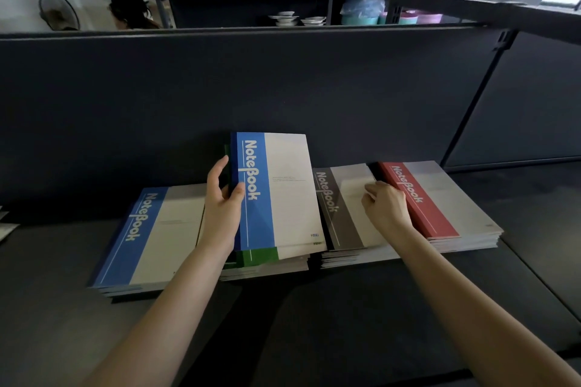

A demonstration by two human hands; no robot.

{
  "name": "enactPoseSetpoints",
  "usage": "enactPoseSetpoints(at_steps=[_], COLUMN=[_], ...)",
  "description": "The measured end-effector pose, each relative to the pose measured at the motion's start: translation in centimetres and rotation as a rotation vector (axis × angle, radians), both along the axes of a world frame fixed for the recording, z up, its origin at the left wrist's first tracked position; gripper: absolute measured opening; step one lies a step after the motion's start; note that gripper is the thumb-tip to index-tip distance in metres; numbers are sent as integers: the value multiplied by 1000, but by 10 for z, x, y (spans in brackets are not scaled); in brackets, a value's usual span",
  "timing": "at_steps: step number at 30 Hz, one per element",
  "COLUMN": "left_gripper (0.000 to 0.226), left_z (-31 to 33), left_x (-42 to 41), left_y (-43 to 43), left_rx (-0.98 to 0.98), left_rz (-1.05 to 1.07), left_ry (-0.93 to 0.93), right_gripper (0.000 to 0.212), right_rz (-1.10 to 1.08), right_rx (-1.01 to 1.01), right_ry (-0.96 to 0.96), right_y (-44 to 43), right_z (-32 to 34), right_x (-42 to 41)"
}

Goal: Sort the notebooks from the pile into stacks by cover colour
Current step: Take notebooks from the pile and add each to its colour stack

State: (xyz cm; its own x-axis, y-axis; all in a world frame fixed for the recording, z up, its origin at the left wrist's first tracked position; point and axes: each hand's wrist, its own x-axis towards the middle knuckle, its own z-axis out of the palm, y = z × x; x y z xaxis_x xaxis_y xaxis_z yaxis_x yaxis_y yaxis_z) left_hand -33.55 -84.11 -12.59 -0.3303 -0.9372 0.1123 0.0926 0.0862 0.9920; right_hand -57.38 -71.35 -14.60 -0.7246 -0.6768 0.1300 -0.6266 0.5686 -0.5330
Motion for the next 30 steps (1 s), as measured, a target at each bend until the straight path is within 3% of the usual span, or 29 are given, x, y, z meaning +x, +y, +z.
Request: enactPoseSetpoints(at_steps=[4,9,27,30], left_gripper=[36,37,52,53], left_z=[1,8,15,10], left_x=[10,32,159,177], left_y=[-3,-9,-33,-36], left_rx=[-13,-36,-66,-64], left_rz=[18,93,210,228], left_ry=[12,-1,83,101], right_gripper=[46,52,70,61], right_rz=[-14,70,452,445], right_rx=[-118,-315,-303,-370], right_ry=[-10,-47,-419,-510], right_y=[0,-22,-111,-118], right_z=[9,26,40,36], right_x=[13,54,221,238])
